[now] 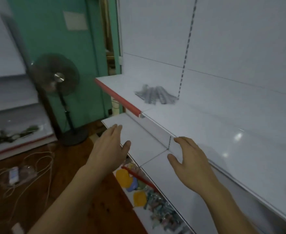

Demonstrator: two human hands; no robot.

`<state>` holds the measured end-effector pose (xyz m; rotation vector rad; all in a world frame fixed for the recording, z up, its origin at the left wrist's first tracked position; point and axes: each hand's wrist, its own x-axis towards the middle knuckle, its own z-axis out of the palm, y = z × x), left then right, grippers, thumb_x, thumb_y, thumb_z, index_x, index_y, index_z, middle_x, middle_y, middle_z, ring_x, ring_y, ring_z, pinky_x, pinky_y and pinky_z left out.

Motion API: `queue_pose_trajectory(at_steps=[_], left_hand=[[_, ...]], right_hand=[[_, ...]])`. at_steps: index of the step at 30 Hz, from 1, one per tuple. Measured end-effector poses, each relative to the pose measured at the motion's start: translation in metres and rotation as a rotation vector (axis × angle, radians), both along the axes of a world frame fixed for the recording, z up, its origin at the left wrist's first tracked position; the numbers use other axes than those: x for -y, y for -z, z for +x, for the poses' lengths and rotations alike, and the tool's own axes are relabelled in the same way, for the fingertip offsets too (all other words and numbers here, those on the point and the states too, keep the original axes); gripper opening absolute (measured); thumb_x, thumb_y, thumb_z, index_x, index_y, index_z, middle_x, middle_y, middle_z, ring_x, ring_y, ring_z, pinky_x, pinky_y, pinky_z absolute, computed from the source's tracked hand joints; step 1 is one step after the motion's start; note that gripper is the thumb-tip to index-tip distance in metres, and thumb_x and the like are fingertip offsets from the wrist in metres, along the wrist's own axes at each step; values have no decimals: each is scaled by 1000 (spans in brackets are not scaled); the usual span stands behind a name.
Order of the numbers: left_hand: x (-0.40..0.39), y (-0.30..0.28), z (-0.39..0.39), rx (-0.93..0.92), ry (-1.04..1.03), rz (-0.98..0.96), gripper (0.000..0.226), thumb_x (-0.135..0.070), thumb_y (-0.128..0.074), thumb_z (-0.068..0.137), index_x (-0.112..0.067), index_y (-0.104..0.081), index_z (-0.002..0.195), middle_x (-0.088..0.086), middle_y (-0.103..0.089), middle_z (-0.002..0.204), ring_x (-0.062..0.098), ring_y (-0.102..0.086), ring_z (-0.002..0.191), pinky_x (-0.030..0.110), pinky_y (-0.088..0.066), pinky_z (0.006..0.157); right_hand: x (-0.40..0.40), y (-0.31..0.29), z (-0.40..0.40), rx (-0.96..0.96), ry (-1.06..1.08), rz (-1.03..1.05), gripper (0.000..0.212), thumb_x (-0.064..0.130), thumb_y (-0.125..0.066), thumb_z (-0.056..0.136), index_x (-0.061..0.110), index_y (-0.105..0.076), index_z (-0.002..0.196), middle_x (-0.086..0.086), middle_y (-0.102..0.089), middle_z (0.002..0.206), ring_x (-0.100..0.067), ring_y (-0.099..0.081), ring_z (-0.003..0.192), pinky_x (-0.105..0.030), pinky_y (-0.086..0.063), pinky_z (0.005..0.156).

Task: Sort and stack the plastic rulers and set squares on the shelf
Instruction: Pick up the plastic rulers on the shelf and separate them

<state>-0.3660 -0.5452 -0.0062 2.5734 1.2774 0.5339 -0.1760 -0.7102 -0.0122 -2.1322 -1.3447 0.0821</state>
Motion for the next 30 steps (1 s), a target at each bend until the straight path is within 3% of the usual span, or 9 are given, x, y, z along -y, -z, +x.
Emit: queue_pose_trajectory(at_steps=[4,7,10,15,22,27,30], left_hand=[[-52,-6,-23,-20,-114,20,60,-46,-45,99,-15,-36,150,1,-19,165,20,-18,151,39,-21,120],[-99,-13,-25,-8,-146,19,69,-47,-46,100,-19,-19,157,1,-17,165,20,-17,151,39,-19,120],[-154,-18,-20,-16,-156,35,70,-48,-45,100,-20,-16,157,0,-16,165,20,-16,151,40,-17,121],[-256,-28,-10,-70,-190,12,72,-53,-45,98,-24,-14,157,-1,-16,165,21,-17,151,47,-21,122],[-368,-20,-13,-115,-263,9,70,-56,-43,97,-24,-20,155,2,-24,162,26,-23,148,51,-28,118],[-412,-6,50,-72,-98,-3,55,-52,-49,96,-29,-37,145,0,-40,150,23,-40,135,49,-41,110],[-426,0,113,-22,77,-3,50,-47,-51,98,-29,-42,144,1,-38,154,23,-37,139,45,-35,115]], right_hand=[[-72,-5,-17,-22,-93,7,54,38,-58,98,21,-42,146,8,-44,145,-13,-44,133,-45,-35,115],[-129,-3,-16,-27,-125,14,54,40,-57,97,22,-42,146,8,-43,146,-14,-44,133,-44,-37,115],[-188,-2,-8,-38,-150,21,52,41,-58,96,24,-45,143,8,-44,145,-14,-45,132,-44,-37,114],[-285,-8,15,-93,-147,17,54,43,-58,96,22,-46,144,9,-43,145,-17,-48,128,-41,-40,111],[-387,-13,30,-145,-172,-6,48,45,-56,98,28,-45,142,12,-43,145,-11,-43,134,-49,-31,118],[-393,7,59,-111,-89,-91,58,51,-50,98,31,-36,150,13,-28,158,-9,-25,148,-51,-21,122],[-384,15,83,-114,40,-103,57,51,-51,98,36,-33,150,18,-27,156,-8,-24,147,-51,-21,121]])
